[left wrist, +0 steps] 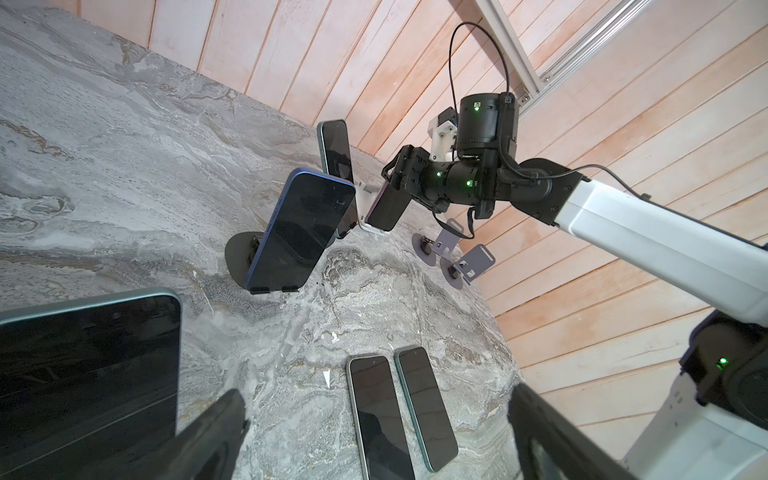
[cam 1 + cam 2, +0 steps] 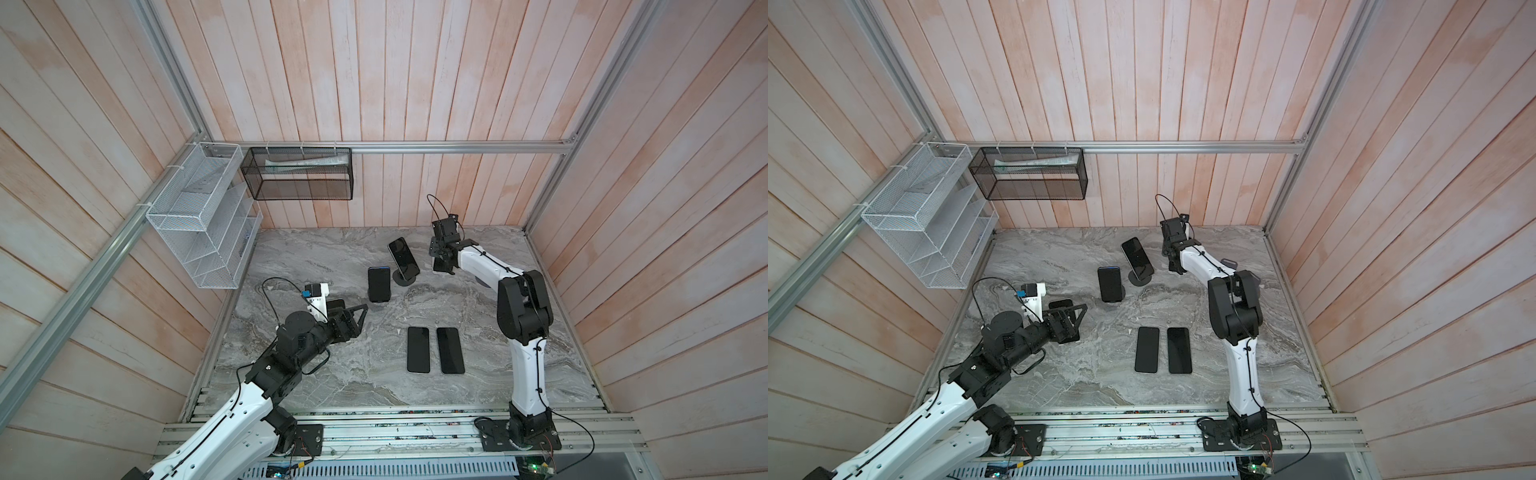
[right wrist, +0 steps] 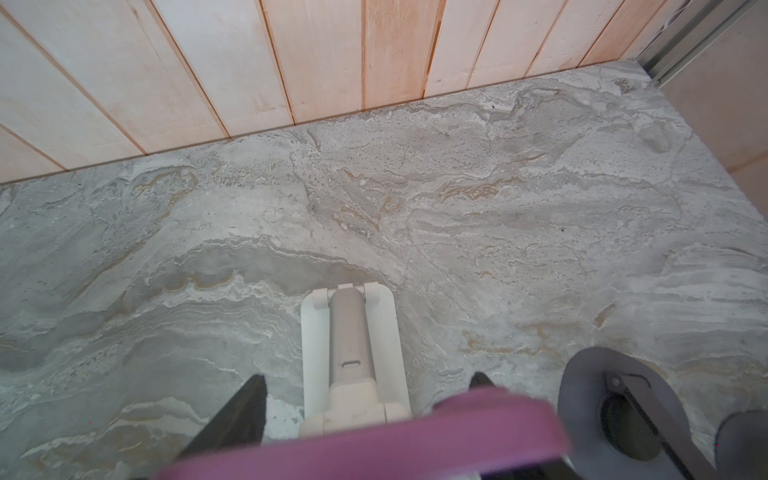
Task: Remove the phone from the phone stand
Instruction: 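Lift the purple-framed phone off the white stand and carry it toward the robot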
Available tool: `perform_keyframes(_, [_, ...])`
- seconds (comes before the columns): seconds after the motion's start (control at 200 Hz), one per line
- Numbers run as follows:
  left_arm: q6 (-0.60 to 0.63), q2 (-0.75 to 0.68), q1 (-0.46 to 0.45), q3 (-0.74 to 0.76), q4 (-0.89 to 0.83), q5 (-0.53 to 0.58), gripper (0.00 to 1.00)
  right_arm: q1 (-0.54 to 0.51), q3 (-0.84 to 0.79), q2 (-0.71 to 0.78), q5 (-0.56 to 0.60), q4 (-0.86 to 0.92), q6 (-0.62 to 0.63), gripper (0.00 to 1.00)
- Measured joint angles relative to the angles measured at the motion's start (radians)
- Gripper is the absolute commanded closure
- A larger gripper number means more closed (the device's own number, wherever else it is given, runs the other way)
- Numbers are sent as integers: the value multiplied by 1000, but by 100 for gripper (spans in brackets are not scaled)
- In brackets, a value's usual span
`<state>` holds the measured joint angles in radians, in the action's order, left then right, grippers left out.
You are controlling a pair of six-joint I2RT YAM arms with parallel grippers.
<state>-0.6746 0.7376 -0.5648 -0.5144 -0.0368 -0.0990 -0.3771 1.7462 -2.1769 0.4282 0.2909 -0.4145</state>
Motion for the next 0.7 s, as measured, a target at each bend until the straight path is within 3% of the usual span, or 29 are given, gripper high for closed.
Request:
perform_keyframes(0.56, [1, 0, 0, -28, -2, 3, 0, -27, -72, 134, -8, -6, 15, 38])
perform_keyframes(0.7, [31, 2, 0, -85, -65, 49, 0, -32, -81, 179, -7, -3, 24, 39])
